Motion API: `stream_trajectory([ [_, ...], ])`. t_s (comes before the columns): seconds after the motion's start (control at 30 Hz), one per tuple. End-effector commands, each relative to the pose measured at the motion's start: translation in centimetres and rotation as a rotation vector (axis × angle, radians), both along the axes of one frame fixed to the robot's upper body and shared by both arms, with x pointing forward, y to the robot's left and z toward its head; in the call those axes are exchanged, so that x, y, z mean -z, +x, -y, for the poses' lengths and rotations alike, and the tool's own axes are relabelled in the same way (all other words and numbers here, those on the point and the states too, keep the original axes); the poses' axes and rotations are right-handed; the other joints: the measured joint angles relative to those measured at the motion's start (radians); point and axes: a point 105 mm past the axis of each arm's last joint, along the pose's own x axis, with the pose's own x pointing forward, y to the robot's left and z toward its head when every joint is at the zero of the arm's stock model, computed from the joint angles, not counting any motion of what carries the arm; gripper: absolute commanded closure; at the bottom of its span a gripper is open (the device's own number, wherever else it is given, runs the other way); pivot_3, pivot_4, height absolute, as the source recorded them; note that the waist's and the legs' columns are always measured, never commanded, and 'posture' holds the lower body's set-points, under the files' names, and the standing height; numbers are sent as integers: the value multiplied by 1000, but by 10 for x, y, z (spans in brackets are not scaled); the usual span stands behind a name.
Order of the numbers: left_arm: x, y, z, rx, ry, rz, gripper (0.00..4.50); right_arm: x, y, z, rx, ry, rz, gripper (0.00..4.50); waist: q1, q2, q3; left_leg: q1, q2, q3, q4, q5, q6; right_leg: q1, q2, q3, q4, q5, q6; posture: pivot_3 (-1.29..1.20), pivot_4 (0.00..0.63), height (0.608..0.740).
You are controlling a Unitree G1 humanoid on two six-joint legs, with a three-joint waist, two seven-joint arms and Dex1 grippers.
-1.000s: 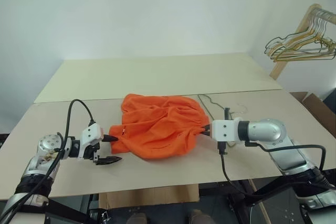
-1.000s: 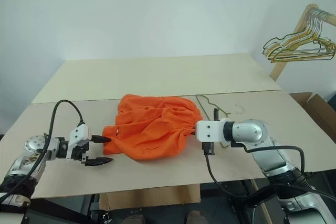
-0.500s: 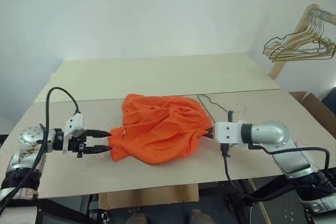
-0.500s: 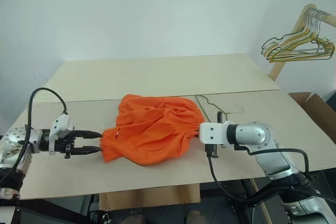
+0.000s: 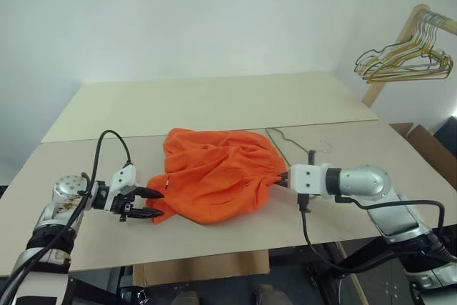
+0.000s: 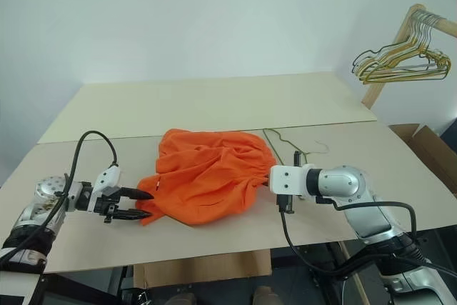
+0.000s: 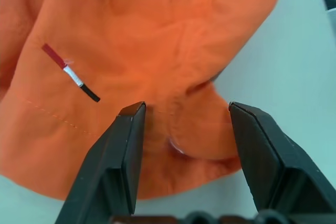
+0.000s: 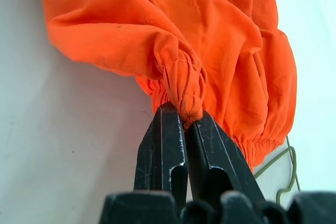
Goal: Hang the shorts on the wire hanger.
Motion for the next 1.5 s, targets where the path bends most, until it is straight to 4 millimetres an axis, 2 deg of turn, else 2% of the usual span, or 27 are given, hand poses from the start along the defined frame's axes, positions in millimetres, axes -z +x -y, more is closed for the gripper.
stream_trajectory([
  [0.03, -6, 11, 0, -20, 14, 56, 1974, -14, -1, -3, -8, 23, 49, 4500, -1, 0, 0, 0, 0, 0, 0, 0, 0, 0, 0, 0, 0, 0, 0, -38, 0, 740],
  [0.1, -2, 13, -1, -31, 31, 65, 2389, -13, -1, -4, -9, 23, 47, 4500, -2, 0, 0, 0, 0, 0, 0, 0, 0, 0, 0, 0, 0, 0, 0, -36, 0, 740],
  [0.33, 6, 14, 2, -26, 31, 67, 4448, -14, -3, -8, -15, 37, 38, 4500, -1, 0, 0, 0, 0, 0, 0, 0, 0, 0, 0, 0, 0, 0, 0, -33, 0, 740],
  [0.53, 4, 11, -2, 9, 59, 81, 4448, -13, -4, -7, -13, 34, 35, 4500, -1, 0, 0, 0, 0, 0, 0, 0, 0, 0, 0, 0, 0, 0, 0, -30, 0, 740],
  [0.63, -13, 16, -12, 13, 122, 179, 4448, -21, -3, -4, 19, 68, 29, 4500, -2, 0, 0, 0, 0, 0, 0, 0, 0, 0, 0, 0, 0, 0, 0, -28, 0, 740],
  [0.7, -30, 11, -21, 73, 188, 233, 4448, -30, -5, -1, 34, 95, 22, 4500, -4, -1, 0, 0, 0, 0, 0, 0, 0, -1, 0, 0, 1, 0, 0, -21, 0, 740],
  [0.73, -35, 8, -25, 100, 221, 250, 4448, -33, -8, 0, 29, 100, 14, 4500, -4, -1, 0, -1, 0, -1, 0, 0, 0, -1, 0, 0, 1, 0, 0, -21, 0, 740],
  [0.83, -55, -11, -38, 229, 351, 281, 4448, -32, -36, 4, -73, 42, -74, 4500, 0, 0, 0, -1, 0, 0, 0, 0, 1, -1, 0, 0, 0, 0, 0, -16, 0, 740],
  [0.9, -63, -21, -38, 285, 387, 278, 4448, -30, -50, 5, -128, 12, -121, 4500, 0, 0, 0, -1, 0, 0, 0, -1, 2, 0, -1, 0, -1, -1, 1, -14, 0, 740],
  [0.97, -69, -27, -33, 324, 392, 280, 4448, -26, -55, 5, -162, -12, -142, 4500, 2, 0, 0, -1, 0, 1, 0, -2, 2, 0, -2, 0, -1, -1, 2, -12, 0, 740],
  [1.03, -74, -28, -23, 350, 378, 288, 4448, -23, -50, 4, -159, -17, -136, 4500, 2, 0, 0, 0, 0, 2, 1, -2, 2, 0, -2, 0, 0, -2, 2, -8, 0, 740],
  [1.1, -77, -19, -13, 317, 351, 310, 4448, -25, -37, 1, -122, 18, -119, 4500, 3, 0, 0, 1, 0, 2, 2, -1, 4, 1, -2, 0, 0, -5, 8, -6, 0, 740],
  [1.17, -84, 7, 0, 225, 304, 427, 4448, -32, -7, -2, -44, 43, -30, 4500, 4, 0, 0, 2, 0, 3, 1, 1, 6, 2, -2, 0, 0, -4, 8, -12, 0, 740],
  [1.23, -101, 59, 13, -21, 308, 606, 4448, -50, 39, -1, 124, 97, 111, 4500, 8, 0, 1, 6, 0, 2, 1, 3, 9, 5, -1, 0, 1, -2, 8, -9, 0, 740],
  [1.3, -139, 107, 20, -285, 281, 819, 4448, -86, 84, 4, 302, 198, 289, 4500, 10, -1, 1, 8, -1, 1, 1, 5, 12, 8, 0, 0, 0, 1, 8, -14, 0, 740],
  [1.33, -161, 124, 22, -403, 245, 896, 4448, -109, 103, 8, 382, 249, 401, 4500, 8, -1, 1, 8, -1, 0, 0, 6, 11, 8, 0, 0, 0, 2, 6, -14, 0, 740],
  [1.4, -211, 142, 28, -568, 161, 1099, 4448, -161, 127, 18, 513, 365, 652, 4500, 4, -2, 1, 2, -2, -1, 0, 6, 10, 2, 0, 0, 0, 7, 0, -15, 0, 740],
  [1.47, -252, 146, 28, -700, 72, 1234, 4448, -204, 130, 22, 568, 502, 831, 4500, -1, -1, 1, -7, -4, -2, -3, 8, 8, -8, -4, 0, 1, 8, 0, -18, 0, 740],
  [1.5, -276, 145, 25, -772, 11, 1308, 4448, -224, 127, 23, 572, 574, 901, 4500, -4, -1, 0, -7, -4, -2, -6, 7, 6, -8, -4, 0, 1, 7, 0, -23, 0, 740],
])
